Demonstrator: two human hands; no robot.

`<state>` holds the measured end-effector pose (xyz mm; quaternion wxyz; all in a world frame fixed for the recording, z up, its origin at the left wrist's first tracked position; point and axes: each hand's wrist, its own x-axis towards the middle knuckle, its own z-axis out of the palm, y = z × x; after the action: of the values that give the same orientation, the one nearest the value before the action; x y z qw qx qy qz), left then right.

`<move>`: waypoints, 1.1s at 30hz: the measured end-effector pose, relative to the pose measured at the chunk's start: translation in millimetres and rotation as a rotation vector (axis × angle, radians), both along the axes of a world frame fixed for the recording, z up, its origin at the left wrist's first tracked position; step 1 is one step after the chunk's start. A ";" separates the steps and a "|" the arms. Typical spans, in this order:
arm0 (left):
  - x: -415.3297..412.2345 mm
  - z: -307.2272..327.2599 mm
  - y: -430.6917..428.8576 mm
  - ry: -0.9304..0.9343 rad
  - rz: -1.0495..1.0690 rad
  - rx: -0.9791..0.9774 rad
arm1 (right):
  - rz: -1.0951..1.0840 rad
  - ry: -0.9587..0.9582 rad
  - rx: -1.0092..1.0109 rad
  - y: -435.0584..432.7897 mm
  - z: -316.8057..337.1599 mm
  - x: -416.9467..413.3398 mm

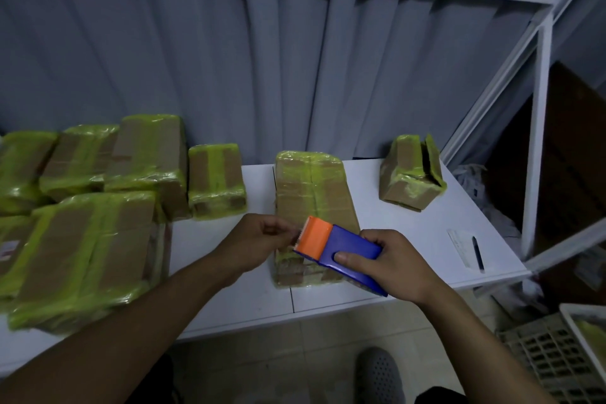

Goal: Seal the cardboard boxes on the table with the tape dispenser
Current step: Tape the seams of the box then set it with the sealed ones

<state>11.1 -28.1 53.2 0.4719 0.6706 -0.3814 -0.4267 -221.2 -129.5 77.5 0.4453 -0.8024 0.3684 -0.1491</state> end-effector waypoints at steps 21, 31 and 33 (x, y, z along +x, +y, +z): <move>58.0 -41.5 24.8 -0.054 0.127 0.172 | 0.021 0.365 -0.247 -0.7 -6.3 11.4; 40.6 -76.9 16.4 0.048 0.281 0.185 | 0.018 0.637 -0.451 10.5 -15.2 39.2; 37.9 -86.9 12.1 0.030 0.292 0.175 | -0.004 0.662 -0.463 10.0 -16.9 42.3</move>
<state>48.9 -16.0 -33.7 0.4742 0.7510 -0.2342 -0.3953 -178.8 -119.5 60.6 0.1097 -0.8854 0.4502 0.0375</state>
